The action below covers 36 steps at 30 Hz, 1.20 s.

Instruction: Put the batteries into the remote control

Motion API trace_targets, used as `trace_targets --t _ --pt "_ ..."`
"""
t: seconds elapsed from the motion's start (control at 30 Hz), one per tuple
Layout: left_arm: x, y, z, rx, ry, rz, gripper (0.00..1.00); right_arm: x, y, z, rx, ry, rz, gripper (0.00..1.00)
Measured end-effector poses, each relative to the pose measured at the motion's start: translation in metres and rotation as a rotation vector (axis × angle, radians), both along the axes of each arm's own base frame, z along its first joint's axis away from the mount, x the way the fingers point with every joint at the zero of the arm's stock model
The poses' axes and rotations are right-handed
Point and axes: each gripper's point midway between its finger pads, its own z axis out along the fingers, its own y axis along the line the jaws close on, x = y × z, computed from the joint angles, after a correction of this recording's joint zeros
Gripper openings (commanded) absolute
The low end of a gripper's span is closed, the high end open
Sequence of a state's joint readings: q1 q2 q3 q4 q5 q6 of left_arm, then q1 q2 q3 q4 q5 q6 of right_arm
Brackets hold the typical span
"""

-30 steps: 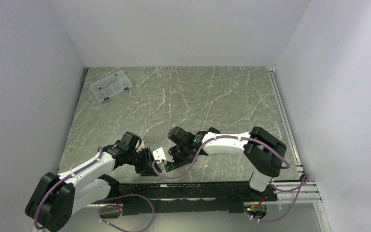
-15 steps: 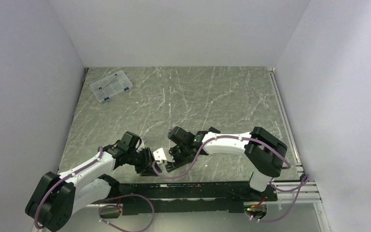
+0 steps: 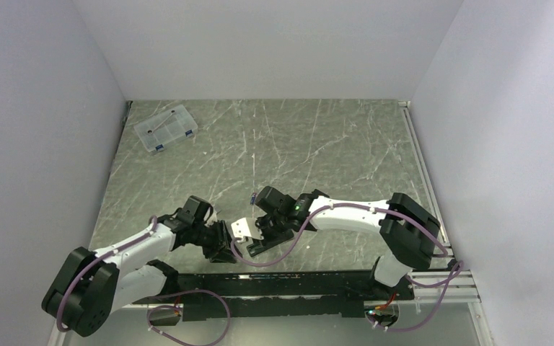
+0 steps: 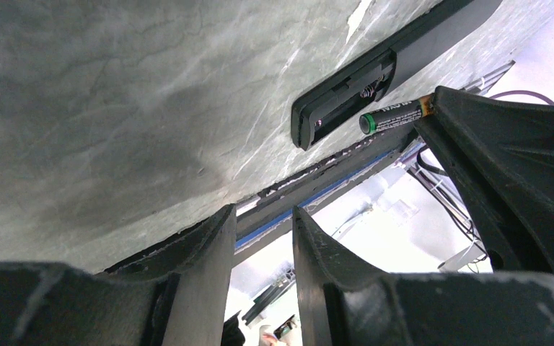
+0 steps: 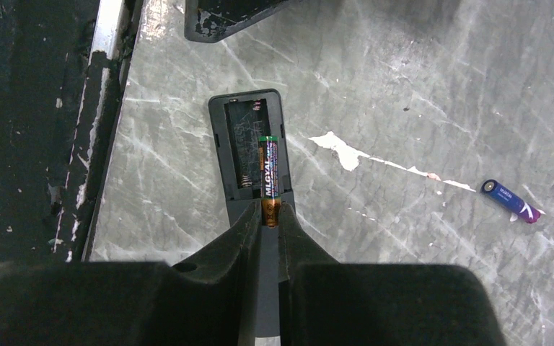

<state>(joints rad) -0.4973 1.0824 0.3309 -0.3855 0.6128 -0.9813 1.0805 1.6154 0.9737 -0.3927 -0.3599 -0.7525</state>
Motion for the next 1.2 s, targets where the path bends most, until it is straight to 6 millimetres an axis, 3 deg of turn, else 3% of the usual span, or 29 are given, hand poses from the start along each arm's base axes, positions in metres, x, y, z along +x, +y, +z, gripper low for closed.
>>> trace_targets --t 0.8,1.2 --pt "0.023 -0.013 -0.016 0.003 0.013 0.005 0.24 0.000 0.001 -0.011 -0.039 0.005 0.008 0.01" --pt "0.028 -0.017 -0.017 -0.010 0.012 0.001 0.24 -0.003 0.009 -0.015 -0.049 0.010 0.025 0.00"
